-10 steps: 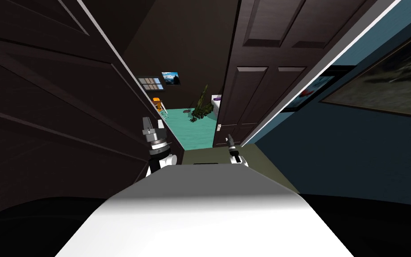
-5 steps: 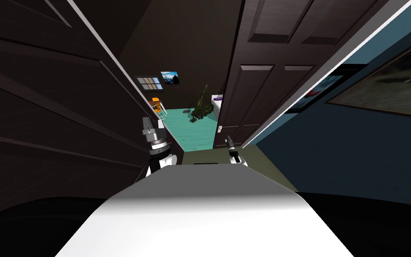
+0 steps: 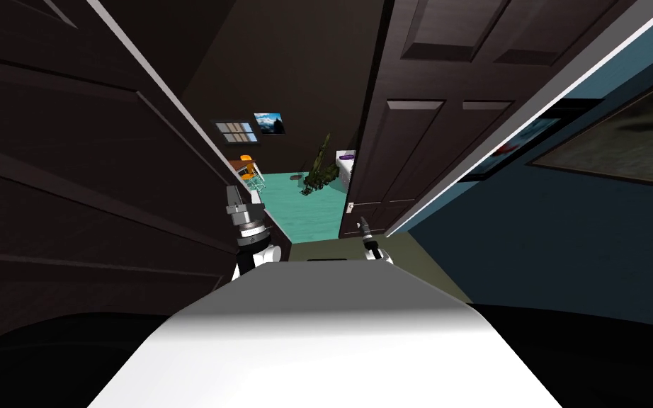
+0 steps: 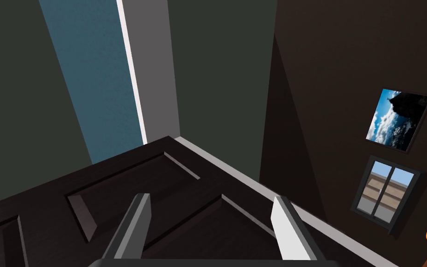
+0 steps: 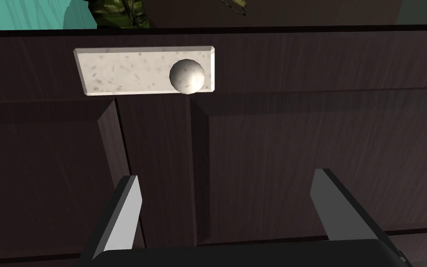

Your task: Pull the door open

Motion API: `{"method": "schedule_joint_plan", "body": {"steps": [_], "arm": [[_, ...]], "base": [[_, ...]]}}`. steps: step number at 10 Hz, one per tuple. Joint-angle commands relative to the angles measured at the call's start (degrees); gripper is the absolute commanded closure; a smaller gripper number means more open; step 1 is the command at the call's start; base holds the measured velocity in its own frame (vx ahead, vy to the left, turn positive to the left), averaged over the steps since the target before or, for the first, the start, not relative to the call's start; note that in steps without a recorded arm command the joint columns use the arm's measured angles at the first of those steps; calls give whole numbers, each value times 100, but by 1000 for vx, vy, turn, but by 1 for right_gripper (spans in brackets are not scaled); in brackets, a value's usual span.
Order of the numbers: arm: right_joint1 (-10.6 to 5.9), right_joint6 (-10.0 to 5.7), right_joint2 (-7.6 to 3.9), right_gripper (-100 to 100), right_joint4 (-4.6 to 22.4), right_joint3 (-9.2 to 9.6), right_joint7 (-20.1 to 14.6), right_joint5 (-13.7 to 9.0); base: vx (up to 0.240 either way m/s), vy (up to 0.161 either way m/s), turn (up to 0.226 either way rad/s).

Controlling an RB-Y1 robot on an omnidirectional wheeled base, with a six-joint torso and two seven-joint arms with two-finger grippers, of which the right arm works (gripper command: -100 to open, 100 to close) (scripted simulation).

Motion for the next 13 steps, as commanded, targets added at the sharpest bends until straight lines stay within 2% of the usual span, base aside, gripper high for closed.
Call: {"method": "schedule_joint_plan", "body": {"steps": [1,2,5,6,11,12,13], "arm": [[-71,-55,-5,-100,160,-17,14,1],[-129,-77,-14,-100,320,-26,-4,26],[-201,-105,-26,-100,521,-38,-25,57],[-166,-74,-29,-100,430,-29,-33,53],[4,-318,-329,-100,610,-233,-182,-101],[4,-318,-329,-100,532,-233,-182,-101],[4,-318,-329,-100,610,-233,-182,-101]], "base": [[52,5,1],[68,10,-4],[84,6,-3],[29,4,-1],[180,54,112],[128,26,43],[40,16,-6]]}}
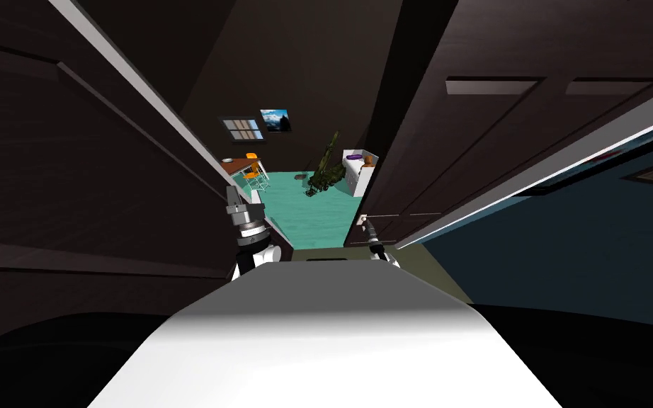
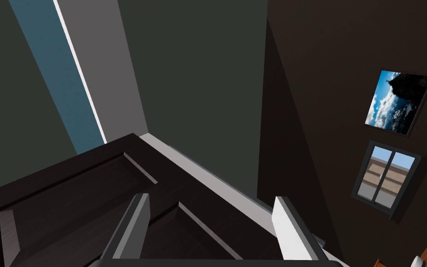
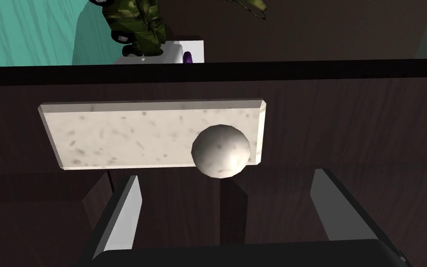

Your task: Pull the door open

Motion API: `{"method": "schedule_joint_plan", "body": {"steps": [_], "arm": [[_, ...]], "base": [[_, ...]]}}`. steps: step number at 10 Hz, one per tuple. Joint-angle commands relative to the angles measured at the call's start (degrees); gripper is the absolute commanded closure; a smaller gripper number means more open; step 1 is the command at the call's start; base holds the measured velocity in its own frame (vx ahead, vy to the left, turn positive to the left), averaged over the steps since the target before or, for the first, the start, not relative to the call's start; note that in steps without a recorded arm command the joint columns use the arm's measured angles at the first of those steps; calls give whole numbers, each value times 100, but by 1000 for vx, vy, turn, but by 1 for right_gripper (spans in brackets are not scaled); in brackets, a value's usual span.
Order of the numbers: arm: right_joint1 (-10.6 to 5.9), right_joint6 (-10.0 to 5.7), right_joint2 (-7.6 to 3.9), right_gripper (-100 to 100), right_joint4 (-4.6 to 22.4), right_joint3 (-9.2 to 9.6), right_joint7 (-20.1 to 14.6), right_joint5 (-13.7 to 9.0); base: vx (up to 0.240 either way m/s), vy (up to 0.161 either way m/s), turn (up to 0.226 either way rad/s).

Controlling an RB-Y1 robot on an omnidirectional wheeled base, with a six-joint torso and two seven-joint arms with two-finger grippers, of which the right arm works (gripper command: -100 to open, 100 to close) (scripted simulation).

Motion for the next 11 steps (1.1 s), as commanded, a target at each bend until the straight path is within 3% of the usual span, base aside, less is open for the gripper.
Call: {"method": "schedule_joint_plan", "body": {"steps": [1,2,4,5,6,11], "arm": [[29,-145,-124,-100,173,-82,-43,-62],[29,-145,-124,-100,173,-82,-43,-62],[101,-245,-248,-100,245,-167,-102,-126],[104,-204,-203,-100,182,-143,-82,-108],[104,-204,-203,100,182,-143,-82,-108],[104,-204,-203,100,182,-143,-82,-108]], "base": [[105,48,116],[107,24,74],[170,45,113],[84,2,19],[-20,4,-34],[-13,-1,6]]}}
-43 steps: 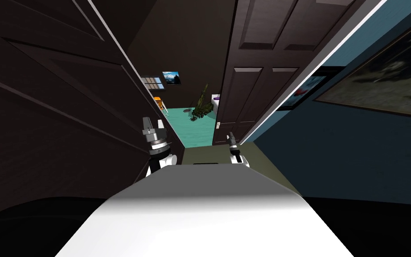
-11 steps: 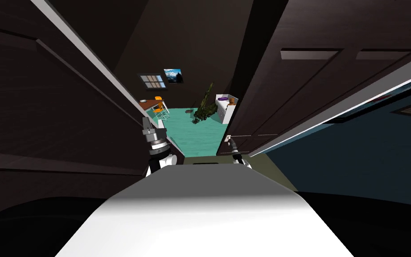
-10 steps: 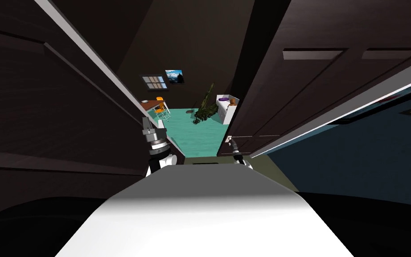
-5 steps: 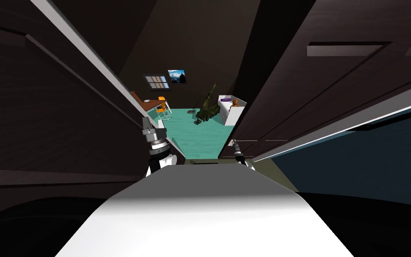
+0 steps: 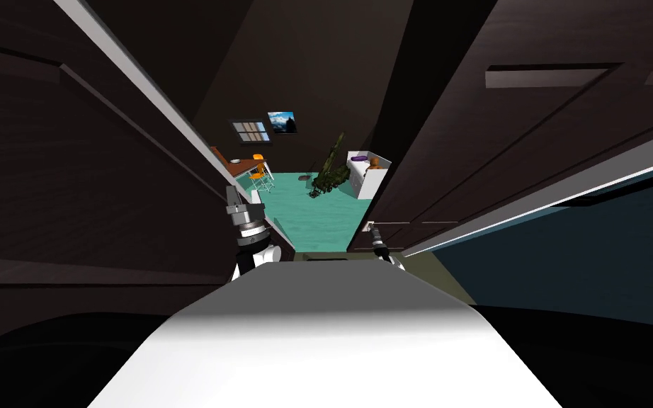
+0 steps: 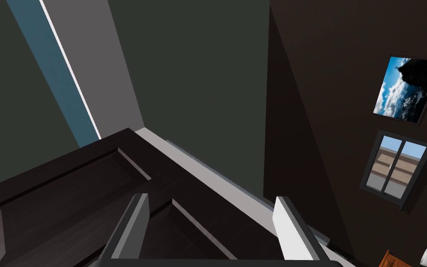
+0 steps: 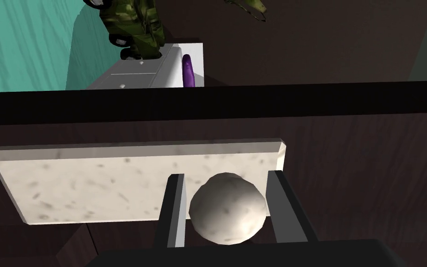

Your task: Pull the door open

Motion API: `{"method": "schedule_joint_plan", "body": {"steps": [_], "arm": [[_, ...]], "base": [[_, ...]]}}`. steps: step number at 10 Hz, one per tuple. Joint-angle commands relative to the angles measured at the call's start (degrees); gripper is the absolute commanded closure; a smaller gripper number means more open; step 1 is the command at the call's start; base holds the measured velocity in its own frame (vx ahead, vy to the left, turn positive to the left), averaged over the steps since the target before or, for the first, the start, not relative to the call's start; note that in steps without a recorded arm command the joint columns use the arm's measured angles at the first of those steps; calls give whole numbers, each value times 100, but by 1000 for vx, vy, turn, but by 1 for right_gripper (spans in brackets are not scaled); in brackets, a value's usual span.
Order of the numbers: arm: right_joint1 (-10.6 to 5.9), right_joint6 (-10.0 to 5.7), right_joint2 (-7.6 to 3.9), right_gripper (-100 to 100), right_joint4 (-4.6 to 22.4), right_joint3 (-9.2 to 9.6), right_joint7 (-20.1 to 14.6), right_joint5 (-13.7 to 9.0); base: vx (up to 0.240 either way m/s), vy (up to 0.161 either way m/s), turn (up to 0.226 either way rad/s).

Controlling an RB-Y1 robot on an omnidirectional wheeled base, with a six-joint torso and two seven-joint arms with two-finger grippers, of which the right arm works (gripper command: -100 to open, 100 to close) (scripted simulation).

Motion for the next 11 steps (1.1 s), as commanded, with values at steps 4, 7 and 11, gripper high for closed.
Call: {"method": "schedule_joint_plan", "body": {"steps": [4,7,11], "arm": [[239,-360,-224,100,-39,129,-349,228],[394,-594,-370,100,-65,213,-575,376],[604,-861,-467,100,-78,266,-753,534]], "base": [[-163,-69,107],[-180,-64,91],[-134,-47,86]]}}
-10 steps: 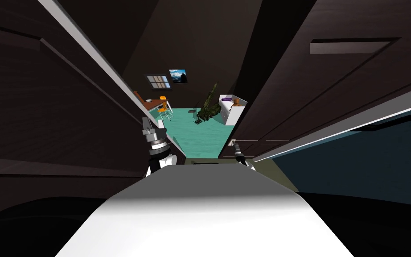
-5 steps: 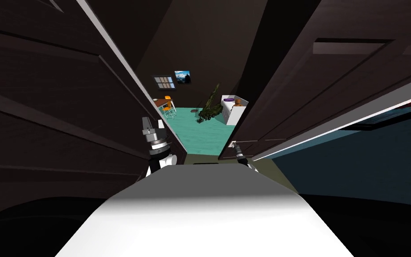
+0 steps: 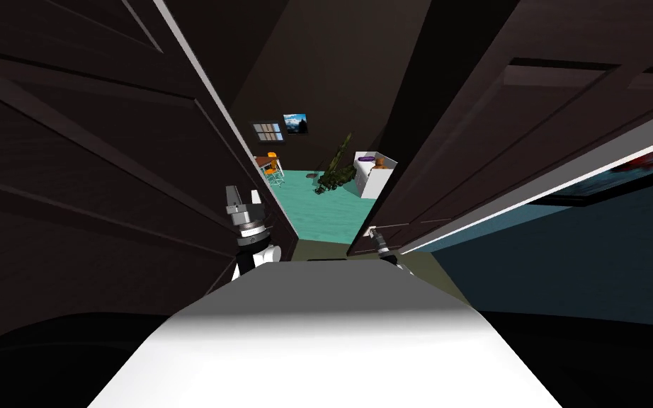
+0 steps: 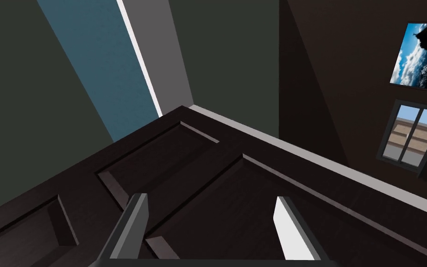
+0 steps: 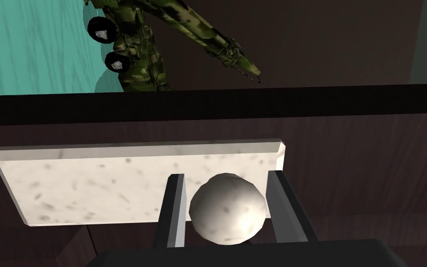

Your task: Pull the door open

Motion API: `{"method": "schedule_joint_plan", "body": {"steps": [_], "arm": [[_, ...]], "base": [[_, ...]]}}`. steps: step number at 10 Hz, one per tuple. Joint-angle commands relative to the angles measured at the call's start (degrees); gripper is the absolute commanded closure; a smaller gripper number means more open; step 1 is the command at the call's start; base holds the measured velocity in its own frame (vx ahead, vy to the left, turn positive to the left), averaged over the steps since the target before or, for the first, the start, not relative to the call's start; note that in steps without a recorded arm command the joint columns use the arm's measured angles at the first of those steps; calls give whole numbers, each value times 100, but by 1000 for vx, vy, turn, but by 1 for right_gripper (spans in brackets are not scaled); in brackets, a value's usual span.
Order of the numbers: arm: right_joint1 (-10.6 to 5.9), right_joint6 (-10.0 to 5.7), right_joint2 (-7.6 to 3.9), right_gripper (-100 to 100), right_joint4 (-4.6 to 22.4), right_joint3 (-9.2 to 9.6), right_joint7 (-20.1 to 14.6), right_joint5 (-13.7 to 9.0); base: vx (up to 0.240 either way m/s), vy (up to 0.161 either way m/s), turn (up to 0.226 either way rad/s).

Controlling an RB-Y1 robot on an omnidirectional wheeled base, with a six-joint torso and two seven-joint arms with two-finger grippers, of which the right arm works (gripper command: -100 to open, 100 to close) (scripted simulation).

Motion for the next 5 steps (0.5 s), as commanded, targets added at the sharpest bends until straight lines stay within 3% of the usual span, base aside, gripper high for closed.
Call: {"method": "schedule_joint_plan", "body": {"steps": [1,5], "arm": [[40,-192,-68,100,86,-19,-59,50],[249,-570,-208,100,124,-66,-205,191]], "base": [[-176,-85,154],[-153,-71,116]]}}
